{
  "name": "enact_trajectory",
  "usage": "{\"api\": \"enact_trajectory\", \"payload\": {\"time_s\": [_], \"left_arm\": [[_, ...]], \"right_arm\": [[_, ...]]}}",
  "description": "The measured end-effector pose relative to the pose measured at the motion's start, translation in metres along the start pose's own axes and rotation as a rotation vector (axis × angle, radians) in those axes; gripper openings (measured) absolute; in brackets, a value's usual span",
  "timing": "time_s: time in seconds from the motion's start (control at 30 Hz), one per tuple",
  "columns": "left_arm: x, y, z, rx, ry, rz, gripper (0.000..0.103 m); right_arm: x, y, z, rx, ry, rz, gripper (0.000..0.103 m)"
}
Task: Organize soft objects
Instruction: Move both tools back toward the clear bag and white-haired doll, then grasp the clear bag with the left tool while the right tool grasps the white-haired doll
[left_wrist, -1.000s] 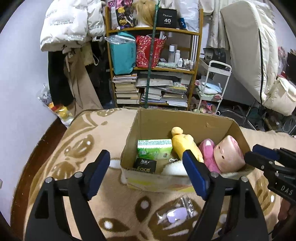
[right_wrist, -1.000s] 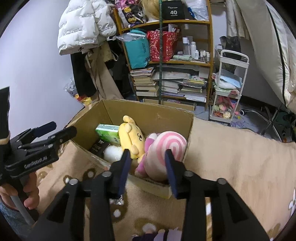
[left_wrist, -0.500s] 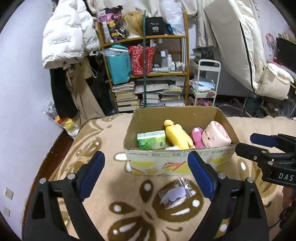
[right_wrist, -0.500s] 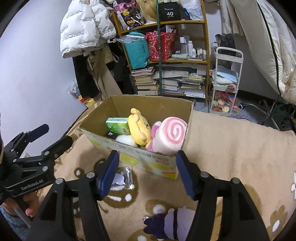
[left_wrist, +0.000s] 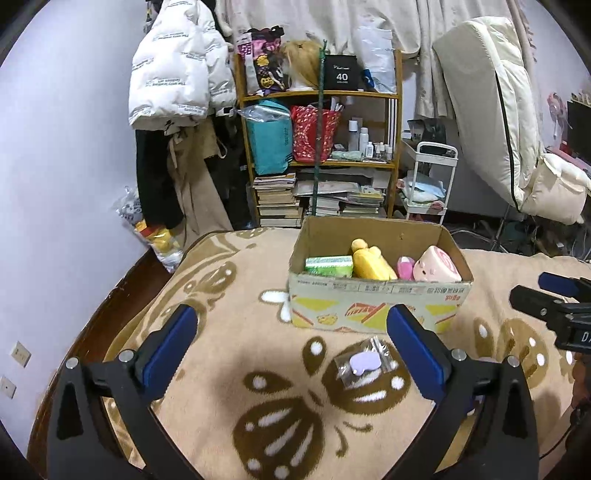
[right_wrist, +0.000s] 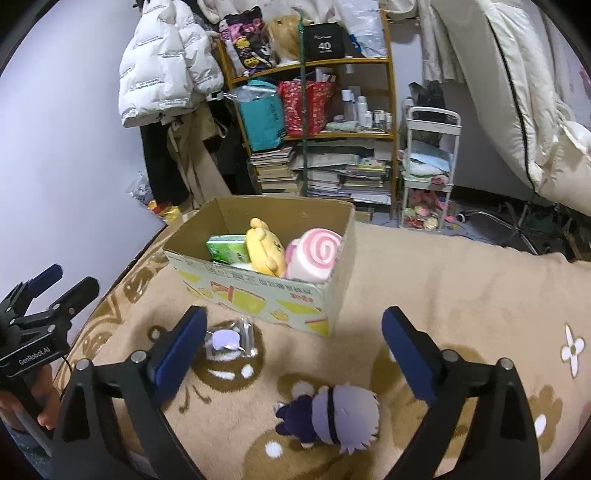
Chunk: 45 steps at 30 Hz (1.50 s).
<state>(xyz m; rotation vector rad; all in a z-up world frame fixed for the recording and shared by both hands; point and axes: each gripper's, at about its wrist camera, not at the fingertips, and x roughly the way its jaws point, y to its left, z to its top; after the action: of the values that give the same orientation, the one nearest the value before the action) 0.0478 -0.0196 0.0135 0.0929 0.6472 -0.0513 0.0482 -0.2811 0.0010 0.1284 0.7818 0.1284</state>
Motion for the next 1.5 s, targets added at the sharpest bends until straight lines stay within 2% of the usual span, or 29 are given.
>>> {"api": "enact_trajectory", "payload": {"time_s": [0.23, 0.37, 0.5, 0.87, 1.1, 1.27, 1.5], "left_arm": [[-0.006, 0.001, -0.014, 0.004, 0.029, -0.01, 0.101], [-0.004, -0.001, -0.016, 0.007, 0.032, -0.026, 0.101], [0.005, -0.002, -0.018, -0.006, 0.034, -0.01, 0.101], [0.058, -0.003, -0.02, -0.049, 0.137, -0.051, 0.101], [0.088, -0.018, -0.025, -0.037, 0.196, -0.07, 0.101], [0.108, -0.026, -0.034, -0.063, 0.259, -0.102, 0.101], [0.129, -0.039, -0.044, -0.053, 0.313, -0.123, 0.101]], "right_arm": [[-0.007, -0.003, -0.009, 0.018, 0.018, -0.008, 0.101], [-0.001, 0.0, -0.014, 0.016, 0.042, -0.008, 0.101], [0.009, -0.001, -0.019, 0.025, 0.08, -0.019, 0.101], [0.042, -0.012, -0.028, 0.082, 0.191, -0.036, 0.101], [0.064, -0.028, -0.037, 0.164, 0.283, -0.046, 0.101], [0.075, -0.033, -0.042, 0.161, 0.335, -0.086, 0.101], [0.094, -0.044, -0.05, 0.205, 0.411, -0.079, 0.101]]}}
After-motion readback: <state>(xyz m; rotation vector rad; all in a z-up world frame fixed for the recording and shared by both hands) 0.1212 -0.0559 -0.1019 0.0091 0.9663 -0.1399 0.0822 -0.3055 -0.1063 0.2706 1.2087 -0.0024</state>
